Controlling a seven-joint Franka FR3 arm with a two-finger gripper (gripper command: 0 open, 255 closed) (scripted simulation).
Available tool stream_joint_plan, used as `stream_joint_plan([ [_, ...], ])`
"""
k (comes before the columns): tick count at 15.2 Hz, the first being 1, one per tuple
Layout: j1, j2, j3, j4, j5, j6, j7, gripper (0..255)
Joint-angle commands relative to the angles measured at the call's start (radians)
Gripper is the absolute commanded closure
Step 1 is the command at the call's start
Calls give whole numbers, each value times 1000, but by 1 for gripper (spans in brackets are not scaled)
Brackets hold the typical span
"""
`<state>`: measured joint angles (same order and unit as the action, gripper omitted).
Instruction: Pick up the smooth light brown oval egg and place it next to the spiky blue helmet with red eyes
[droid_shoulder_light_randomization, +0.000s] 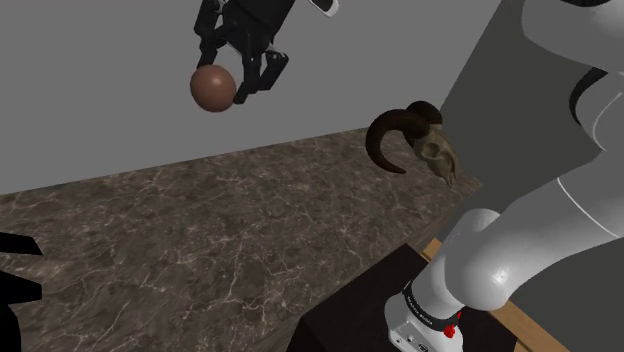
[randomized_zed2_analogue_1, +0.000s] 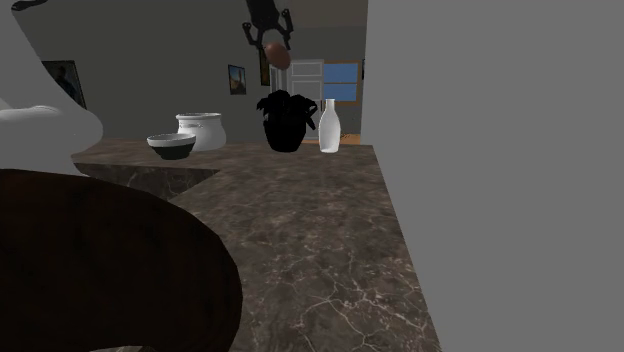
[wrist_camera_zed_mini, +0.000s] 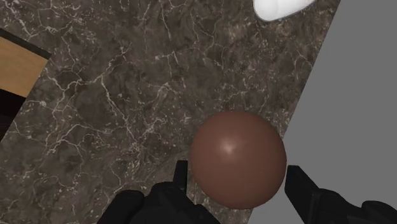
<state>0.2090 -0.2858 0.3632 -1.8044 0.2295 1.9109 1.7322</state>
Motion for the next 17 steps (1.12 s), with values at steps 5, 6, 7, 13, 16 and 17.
stream_joint_plan([
  [5,40,-36,99,-25,-12,18,142,255],
  [6,46,-36,117,-22,-16,19,168,255],
  [7,52,-34,136,-18,-21,20,194,255],
  [13,75,-7,248,25,-63,23,340,255],
  [16,79,-20,247,-27,-54,63,334,255],
  [17,80,-23,247,-43,-51,76,332,255],
])
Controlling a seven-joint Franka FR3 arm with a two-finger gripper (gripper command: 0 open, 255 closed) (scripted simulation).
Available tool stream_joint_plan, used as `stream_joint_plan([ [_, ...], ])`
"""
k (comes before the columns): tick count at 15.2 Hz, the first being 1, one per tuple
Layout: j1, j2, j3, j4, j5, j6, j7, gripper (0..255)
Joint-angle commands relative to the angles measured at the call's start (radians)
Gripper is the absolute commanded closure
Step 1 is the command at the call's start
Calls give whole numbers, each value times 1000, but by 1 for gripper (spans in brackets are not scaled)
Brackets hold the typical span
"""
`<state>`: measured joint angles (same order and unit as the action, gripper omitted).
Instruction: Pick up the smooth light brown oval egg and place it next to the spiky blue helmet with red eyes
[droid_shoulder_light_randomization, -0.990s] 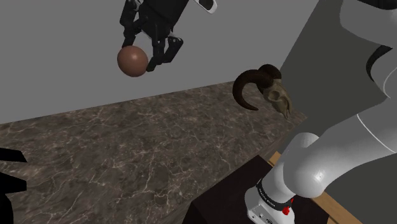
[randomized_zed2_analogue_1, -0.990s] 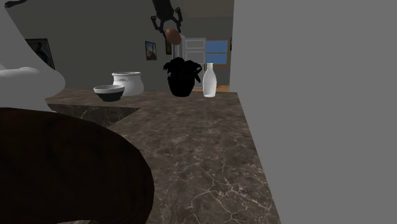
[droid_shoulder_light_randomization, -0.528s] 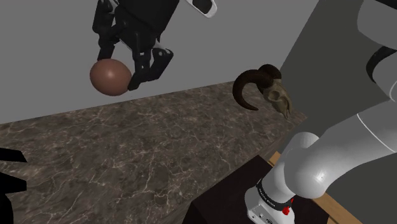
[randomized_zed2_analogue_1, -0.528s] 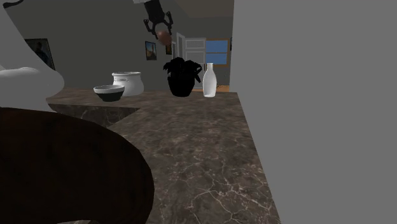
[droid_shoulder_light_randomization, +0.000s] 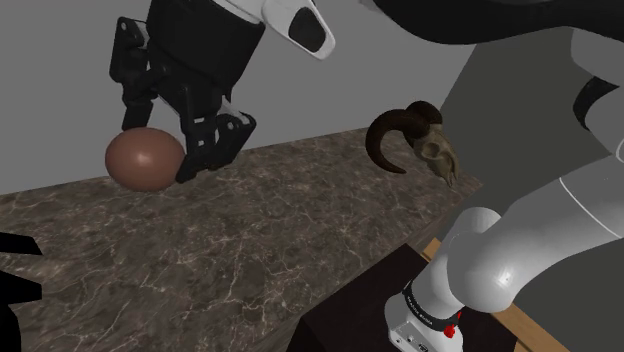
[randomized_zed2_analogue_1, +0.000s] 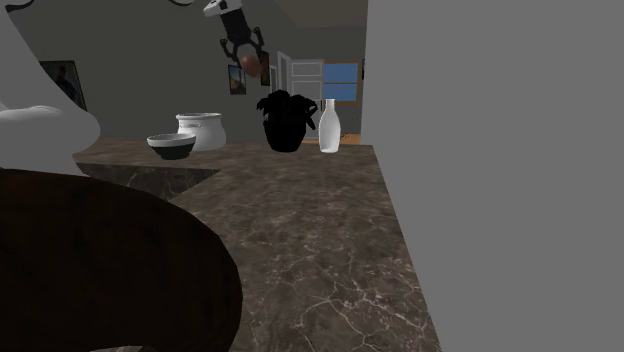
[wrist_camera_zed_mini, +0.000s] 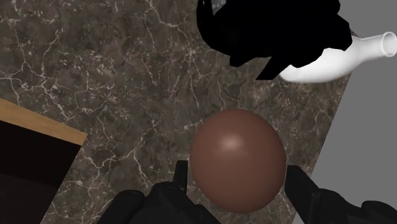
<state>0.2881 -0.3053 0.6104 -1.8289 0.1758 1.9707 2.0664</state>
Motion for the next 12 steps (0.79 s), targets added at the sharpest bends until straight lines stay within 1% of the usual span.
stream_joint_plan([
  [1,2,-7,0,-35,5,30,-4,255],
  [12,15,-26,9,-199,27,176,-17,255],
])
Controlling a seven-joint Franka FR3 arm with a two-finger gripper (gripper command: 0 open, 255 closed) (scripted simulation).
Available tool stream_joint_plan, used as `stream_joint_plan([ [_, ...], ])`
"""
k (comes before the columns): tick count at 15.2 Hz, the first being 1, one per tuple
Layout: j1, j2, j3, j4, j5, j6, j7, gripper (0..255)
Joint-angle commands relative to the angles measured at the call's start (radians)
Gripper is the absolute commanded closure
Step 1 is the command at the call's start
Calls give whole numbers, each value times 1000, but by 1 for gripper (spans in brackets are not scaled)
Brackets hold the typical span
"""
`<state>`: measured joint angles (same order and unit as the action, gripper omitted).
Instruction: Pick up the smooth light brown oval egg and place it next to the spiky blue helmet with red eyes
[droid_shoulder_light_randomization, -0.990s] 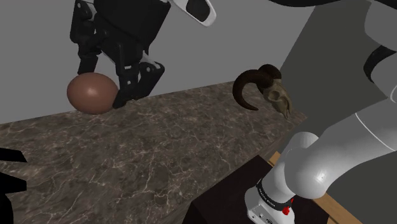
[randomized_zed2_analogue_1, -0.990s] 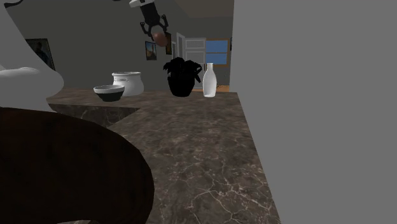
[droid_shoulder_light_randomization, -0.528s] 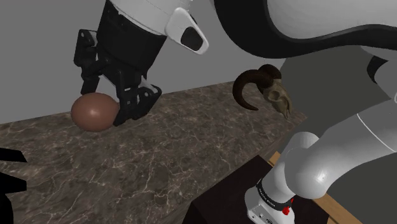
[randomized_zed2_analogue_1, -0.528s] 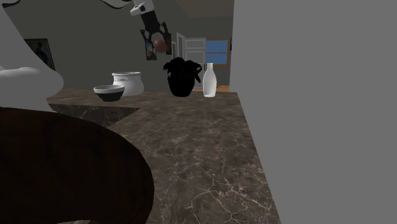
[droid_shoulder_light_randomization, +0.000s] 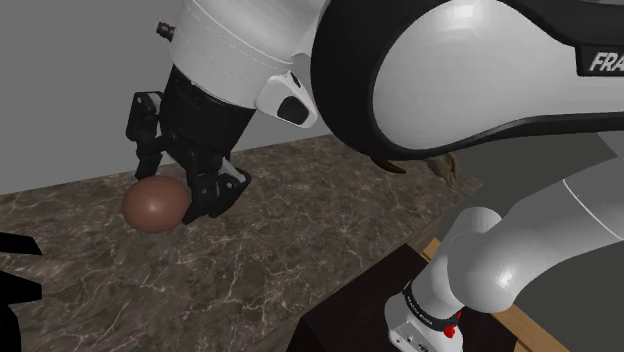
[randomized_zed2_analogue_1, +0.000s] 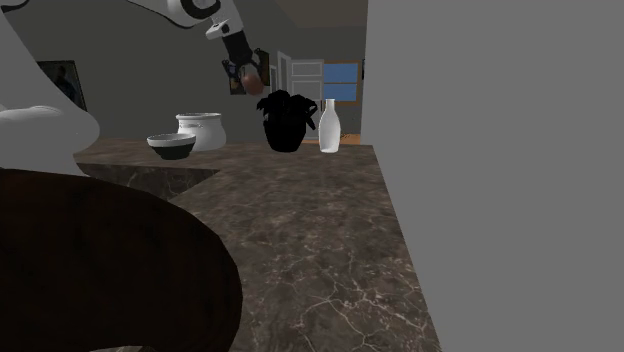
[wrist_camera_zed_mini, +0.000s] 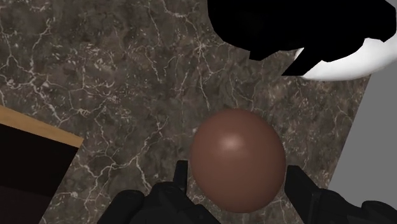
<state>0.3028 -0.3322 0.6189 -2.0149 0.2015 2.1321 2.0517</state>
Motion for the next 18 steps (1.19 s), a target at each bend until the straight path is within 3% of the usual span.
stream_joint_plan([
  [1,1,1,2,-26,2,28,-3,255],
  [18,6,37,42,-225,5,260,1,255],
])
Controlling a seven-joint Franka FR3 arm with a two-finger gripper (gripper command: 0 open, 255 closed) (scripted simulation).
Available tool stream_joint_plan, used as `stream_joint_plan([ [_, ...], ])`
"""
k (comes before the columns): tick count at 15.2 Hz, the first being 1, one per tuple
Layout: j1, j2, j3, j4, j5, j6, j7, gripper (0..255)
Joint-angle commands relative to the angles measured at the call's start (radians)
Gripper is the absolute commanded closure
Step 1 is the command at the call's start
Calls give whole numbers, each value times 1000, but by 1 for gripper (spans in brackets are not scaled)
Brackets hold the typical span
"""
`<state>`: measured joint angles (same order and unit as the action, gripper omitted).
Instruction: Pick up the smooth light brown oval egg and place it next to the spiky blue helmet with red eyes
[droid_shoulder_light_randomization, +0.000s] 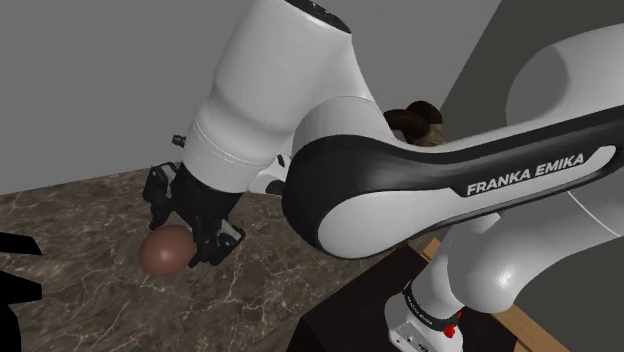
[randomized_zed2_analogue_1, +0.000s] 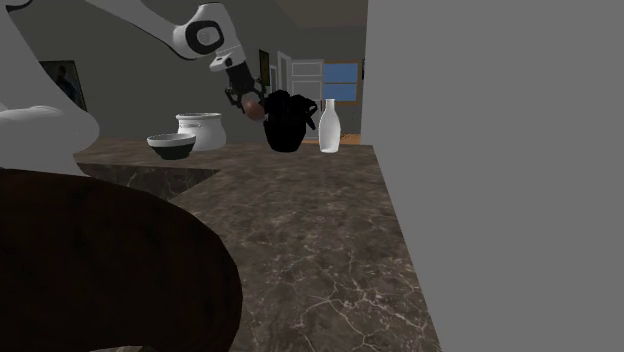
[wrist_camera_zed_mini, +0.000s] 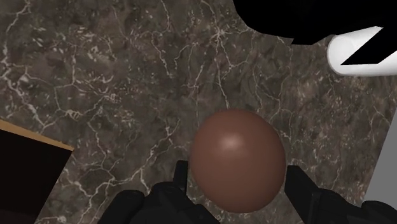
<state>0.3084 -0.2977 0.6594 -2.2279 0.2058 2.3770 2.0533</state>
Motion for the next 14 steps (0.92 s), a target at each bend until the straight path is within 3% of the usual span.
stream_joint_plan([
  [1,0,7,5,-22,-1,29,1,255],
  [14,-21,92,57,-133,-50,217,41,255],
])
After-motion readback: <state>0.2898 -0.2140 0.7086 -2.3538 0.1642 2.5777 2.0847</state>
